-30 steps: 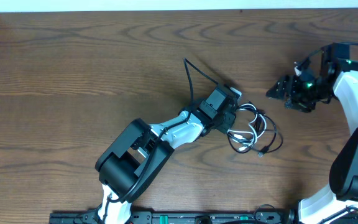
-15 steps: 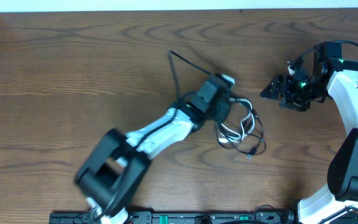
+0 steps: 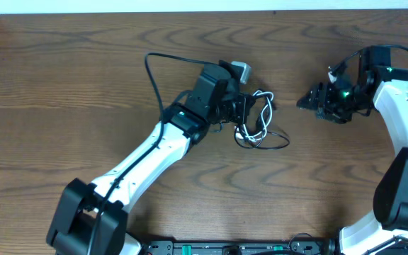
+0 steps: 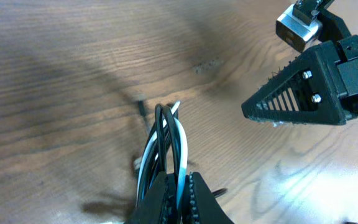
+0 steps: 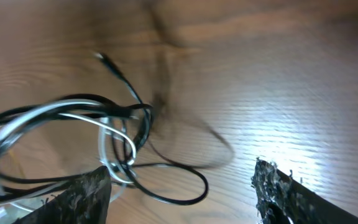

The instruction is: Untangle cables

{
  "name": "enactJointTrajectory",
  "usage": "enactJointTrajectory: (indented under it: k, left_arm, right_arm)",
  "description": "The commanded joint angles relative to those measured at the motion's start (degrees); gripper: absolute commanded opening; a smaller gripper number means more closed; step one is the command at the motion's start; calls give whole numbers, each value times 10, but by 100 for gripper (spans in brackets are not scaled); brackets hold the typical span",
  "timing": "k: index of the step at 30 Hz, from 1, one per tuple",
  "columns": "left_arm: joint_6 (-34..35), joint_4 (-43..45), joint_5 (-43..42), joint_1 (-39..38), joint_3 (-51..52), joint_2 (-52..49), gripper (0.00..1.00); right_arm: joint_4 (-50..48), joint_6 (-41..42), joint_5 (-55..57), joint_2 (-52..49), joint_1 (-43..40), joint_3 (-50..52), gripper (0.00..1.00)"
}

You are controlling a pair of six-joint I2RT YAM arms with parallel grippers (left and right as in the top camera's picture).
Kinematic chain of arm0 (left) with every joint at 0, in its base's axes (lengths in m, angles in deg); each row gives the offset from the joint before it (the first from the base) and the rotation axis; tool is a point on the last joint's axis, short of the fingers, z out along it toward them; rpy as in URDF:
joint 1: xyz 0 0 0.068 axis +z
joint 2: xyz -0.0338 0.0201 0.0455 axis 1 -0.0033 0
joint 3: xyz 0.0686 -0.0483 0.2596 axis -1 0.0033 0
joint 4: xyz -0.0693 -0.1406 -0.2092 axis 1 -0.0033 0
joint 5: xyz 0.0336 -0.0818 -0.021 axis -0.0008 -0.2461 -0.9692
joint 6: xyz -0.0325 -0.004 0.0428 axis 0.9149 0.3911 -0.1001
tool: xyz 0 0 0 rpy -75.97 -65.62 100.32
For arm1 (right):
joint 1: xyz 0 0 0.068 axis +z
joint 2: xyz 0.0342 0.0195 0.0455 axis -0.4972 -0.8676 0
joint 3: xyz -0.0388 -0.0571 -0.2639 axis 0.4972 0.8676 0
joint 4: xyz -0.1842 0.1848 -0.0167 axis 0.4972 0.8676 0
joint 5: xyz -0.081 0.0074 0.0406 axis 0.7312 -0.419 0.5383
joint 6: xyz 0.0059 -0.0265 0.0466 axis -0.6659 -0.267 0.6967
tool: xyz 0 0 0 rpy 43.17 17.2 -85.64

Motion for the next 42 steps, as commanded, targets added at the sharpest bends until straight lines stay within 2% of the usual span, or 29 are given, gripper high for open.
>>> enactJointTrajectory:
  k: [1,5,10,12,17,21,23,30,35,42]
  left_arm:
    - [45,6,-17,28,1,48,8]
    - [97,16,-26,59,1,82,8]
    - [97,18,-66,74,1,111,7]
    - [103,18,-73,78,1,117,8]
    - [144,38,-115,98,1,124,8]
    - [172,56,-155,115,1,124,7]
    - [172,57,-164,122,1,124,8]
    - [172,56,-176,125,1,123,7]
    - [172,57,-176,125,1,122,7]
    - [172,73,-175,125,1,120,8]
  right_arm:
    - [-18,3,-75,68,-3,-4,70]
    - [-48,52,-86,124,7,-4,69]
    - [-72,121,-41,175,48,-4,67]
    - [-78,123,-39,176,63,-4,67]
    - [-112,149,-45,160,108,-4,64]
    - [-165,214,-45,141,154,-4,59]
    - [-191,251,-40,132,174,-4,56]
    - [-297,373,-41,93,230,-4,57]
    - [-344,407,-39,78,254,-4,57]
    - [-391,466,-10,23,288,-4,51]
